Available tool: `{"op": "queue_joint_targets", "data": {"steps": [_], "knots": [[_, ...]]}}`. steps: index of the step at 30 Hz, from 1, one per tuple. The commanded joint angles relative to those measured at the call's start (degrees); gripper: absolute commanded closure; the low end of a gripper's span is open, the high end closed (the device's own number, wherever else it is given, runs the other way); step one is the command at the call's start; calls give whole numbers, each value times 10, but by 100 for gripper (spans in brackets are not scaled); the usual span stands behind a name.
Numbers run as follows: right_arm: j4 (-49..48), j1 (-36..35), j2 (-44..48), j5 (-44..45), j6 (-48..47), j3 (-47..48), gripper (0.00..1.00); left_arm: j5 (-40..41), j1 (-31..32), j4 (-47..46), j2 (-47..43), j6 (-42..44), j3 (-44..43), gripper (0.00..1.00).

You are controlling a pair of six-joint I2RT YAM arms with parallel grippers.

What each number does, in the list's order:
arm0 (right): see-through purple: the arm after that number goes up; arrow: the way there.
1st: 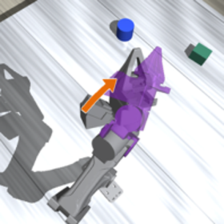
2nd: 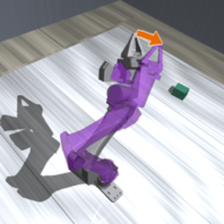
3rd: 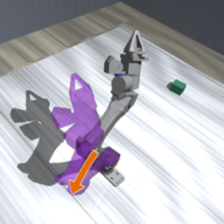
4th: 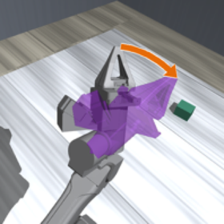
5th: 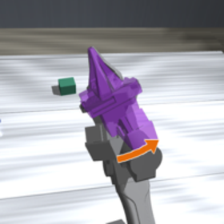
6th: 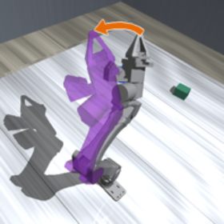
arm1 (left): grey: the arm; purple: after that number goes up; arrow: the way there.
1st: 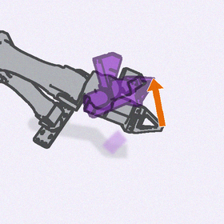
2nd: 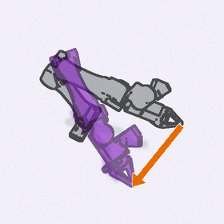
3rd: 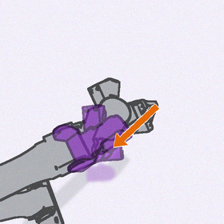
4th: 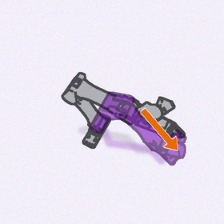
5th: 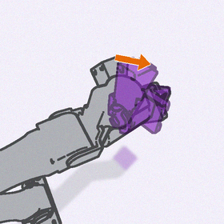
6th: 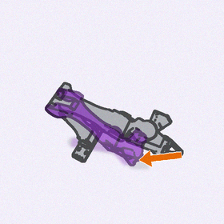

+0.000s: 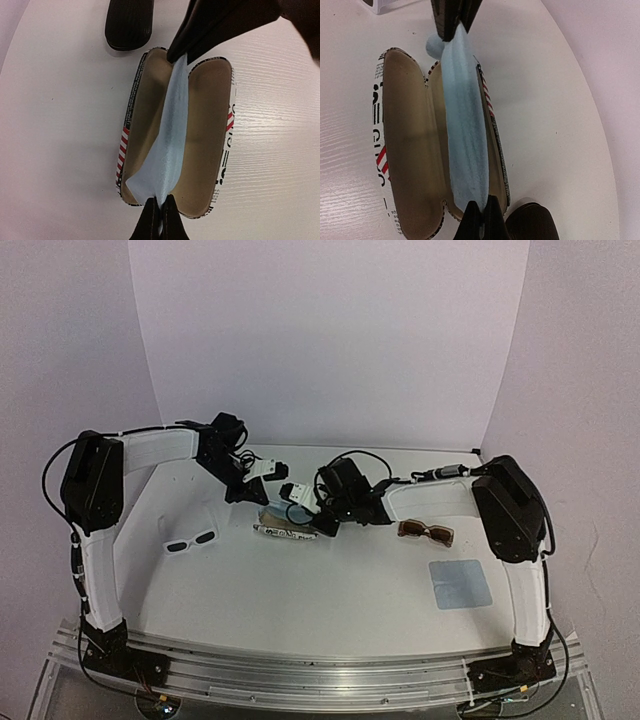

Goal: Organize the sunglasses
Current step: Place the glasses cleaning cloth in the sunglasses case.

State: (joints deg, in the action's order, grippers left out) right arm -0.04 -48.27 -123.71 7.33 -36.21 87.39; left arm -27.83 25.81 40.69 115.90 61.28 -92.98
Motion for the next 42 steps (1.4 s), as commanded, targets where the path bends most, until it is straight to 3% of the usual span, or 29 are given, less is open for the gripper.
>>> {"op": "queue_joint_targets", "data": {"steps": [1,13,42], "knots": [[0,2,43,-4,3,0,100,-22,-1,25,-44,-3,8,100],[0,5,8,-18,0,12,100,20,-1,-41,8,28,24,100],[57,5,-12,-93,15,8,100,12,-1,-11,19,42,44,100]]}}
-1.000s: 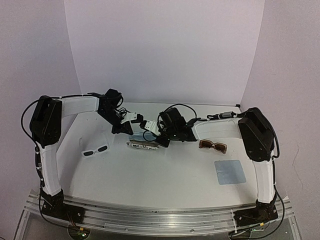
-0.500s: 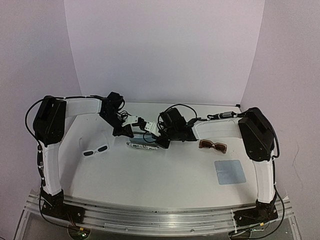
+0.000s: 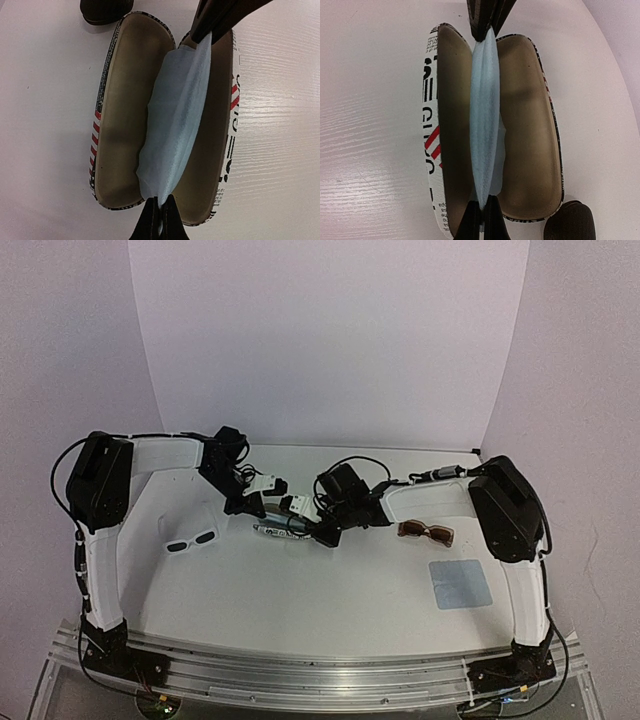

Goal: Organize the sunglasses
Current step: Place the glasses cleaning cloth in the sunglasses case.

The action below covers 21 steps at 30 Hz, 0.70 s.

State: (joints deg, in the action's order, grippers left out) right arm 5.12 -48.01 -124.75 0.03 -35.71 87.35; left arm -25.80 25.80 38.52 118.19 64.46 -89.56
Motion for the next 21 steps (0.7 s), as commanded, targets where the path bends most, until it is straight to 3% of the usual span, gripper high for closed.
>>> {"op": "queue_joint_targets", "data": {"steps": [1,11,19,21], "knots": [[6,2,1,-22,9,6,100,-9,-1,10,-3,11,11,100],[20,3,12,-33,16,3,100,-14,1,23,4,18,4,100],[24,3,20,-33,13,3,89,-32,0,46,3,28,-7,99],[24,3,22,-34,12,2,88,-39,0,48,2,30,-9,93]]}}
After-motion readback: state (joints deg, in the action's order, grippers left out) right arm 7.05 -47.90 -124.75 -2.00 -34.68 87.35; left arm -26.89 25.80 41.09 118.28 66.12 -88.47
